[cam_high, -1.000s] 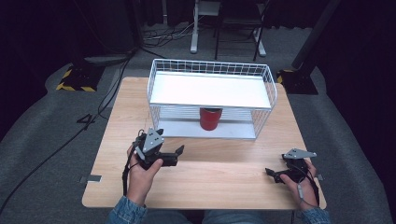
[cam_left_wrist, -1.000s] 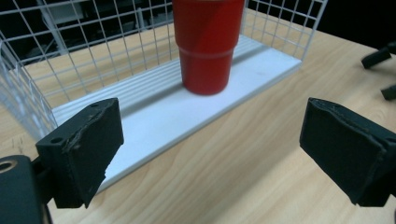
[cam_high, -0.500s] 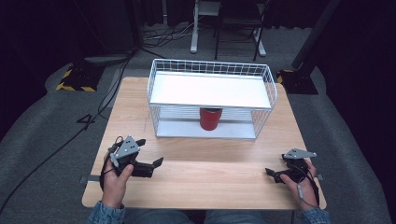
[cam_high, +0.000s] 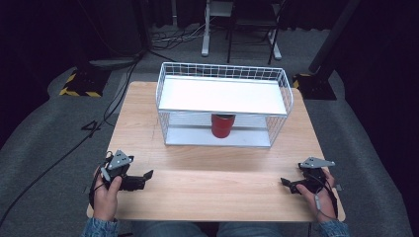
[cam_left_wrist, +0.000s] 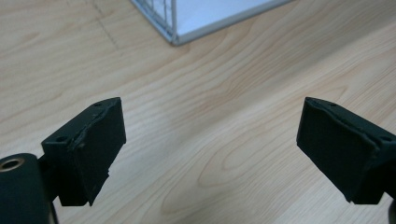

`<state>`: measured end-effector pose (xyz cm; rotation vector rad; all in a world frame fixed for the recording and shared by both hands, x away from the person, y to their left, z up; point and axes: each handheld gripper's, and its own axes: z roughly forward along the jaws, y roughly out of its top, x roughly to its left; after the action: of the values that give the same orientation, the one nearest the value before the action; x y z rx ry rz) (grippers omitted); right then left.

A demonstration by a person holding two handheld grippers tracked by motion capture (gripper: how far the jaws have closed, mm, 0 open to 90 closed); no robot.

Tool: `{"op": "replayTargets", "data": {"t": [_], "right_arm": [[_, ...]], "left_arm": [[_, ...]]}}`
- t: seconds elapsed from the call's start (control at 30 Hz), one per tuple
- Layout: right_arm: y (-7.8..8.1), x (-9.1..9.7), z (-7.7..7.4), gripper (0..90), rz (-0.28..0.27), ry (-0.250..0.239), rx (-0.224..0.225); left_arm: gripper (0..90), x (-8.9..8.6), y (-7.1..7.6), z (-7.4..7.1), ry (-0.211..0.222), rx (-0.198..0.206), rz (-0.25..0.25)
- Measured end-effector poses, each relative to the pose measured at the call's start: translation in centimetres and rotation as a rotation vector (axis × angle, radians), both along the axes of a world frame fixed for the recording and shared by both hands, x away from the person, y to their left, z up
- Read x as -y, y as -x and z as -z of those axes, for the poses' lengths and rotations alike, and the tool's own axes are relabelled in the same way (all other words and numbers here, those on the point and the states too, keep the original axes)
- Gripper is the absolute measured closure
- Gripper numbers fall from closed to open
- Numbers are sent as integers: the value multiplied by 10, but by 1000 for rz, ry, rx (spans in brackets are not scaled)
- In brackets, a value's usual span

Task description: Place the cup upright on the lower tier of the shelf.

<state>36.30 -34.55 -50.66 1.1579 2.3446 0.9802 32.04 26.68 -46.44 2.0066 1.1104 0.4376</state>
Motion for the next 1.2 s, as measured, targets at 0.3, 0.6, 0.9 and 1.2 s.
{"op": "replayTargets", "data": {"t": [0.3,0.6,0.9,1.2], "right_arm": [[0,0,0,3,0,0,0],[0,0,0,3,0,0,0],[0,0,0,3,0,0,0],[0,0,0,3,0,0,0]], "left_arm": [[106,-12,0,19,-56,-81,-3],[149,-8,-3,31,-137,-124,-20],[93,-6,-3,42,-106,-92,-47],[20,-3,-4,42,-120,-102,-51]]}}
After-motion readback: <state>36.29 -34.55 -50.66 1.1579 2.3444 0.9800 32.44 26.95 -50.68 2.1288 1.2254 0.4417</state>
